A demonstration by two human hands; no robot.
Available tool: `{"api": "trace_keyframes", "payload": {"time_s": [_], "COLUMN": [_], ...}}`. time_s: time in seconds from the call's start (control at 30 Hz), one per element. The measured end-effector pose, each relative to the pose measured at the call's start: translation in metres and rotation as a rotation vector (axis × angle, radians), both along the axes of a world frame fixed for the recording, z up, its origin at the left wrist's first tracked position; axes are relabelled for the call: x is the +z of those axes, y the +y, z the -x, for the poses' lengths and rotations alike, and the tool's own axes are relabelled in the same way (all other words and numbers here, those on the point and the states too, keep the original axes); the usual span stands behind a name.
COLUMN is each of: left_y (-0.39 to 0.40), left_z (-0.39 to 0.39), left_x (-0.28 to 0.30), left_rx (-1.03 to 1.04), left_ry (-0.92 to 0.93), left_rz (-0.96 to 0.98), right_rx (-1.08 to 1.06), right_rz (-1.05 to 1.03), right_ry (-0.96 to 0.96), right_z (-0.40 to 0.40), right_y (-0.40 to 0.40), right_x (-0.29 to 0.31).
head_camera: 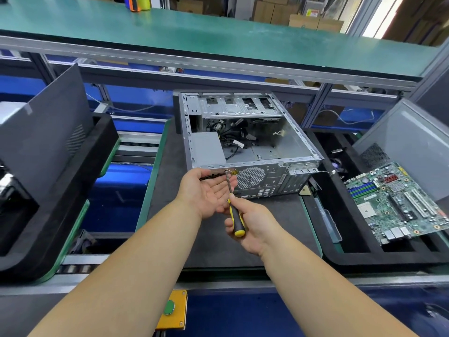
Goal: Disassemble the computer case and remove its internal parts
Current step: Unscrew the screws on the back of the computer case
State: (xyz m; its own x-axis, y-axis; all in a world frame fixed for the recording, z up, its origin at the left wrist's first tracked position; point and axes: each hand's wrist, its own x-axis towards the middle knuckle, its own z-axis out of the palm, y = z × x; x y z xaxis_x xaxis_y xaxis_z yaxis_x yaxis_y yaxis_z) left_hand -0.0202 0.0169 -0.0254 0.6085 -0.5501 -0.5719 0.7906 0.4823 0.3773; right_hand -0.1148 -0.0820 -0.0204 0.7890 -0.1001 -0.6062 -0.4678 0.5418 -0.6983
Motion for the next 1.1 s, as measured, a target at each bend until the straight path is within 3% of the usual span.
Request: {"api": "trace_keyframes", "payload": {"time_s": [0.17,0.3,0.43,0.53,0.6,0.73,0.83,0.97,1.1], "left_y": [0.001,0.000,-0.010,-0.020,-0.024,-0.027,-0.025,-0.025,-0.021], "left_z": [0.002,0.003,0.005,0.006,0.004,0.001,0.001,0.001,0.002], "left_x": [0.001,0.000,0.001,0.001,0.000,-0.004,-0.003,0.000,-0.002], "left_rx": [0.003,0.011,-0.059,-0.084,-0.051,0.002,0.003,-0.029,-0.034], "left_ry": [0.012,-0.011,-0.162,-0.246,-0.268,-0.307,-0.292,-0.283,-0.249], "left_rz": [0.024,-0.010,-0.284,-0.440,-0.483,-0.491,-0.471,-0.453,-0.381], "right_rx": [-0.045,0.015,0.177,0.258,0.268,0.086,0.044,-0.004,-0.053], "right_rz": [0.075,0.570,1.168,1.334,1.204,0.377,-0.015,-0.164,-0.134], "right_ry": [-0.038,-0.012,0.008,0.005,0.018,0.095,0.128,0.115,0.090], "right_z": [-0.001,-0.002,-0.003,-0.007,-0.009,-0.005,0.000,0.005,0.002], "right_y": [0.004,0.001,-0.007,-0.010,-0.009,-0.008,-0.015,-0.010,-0.004], "right_x": [-0.005,-0.007,-0.005,-0.005,-0.004,0.004,0.009,0.012,0.010]}}
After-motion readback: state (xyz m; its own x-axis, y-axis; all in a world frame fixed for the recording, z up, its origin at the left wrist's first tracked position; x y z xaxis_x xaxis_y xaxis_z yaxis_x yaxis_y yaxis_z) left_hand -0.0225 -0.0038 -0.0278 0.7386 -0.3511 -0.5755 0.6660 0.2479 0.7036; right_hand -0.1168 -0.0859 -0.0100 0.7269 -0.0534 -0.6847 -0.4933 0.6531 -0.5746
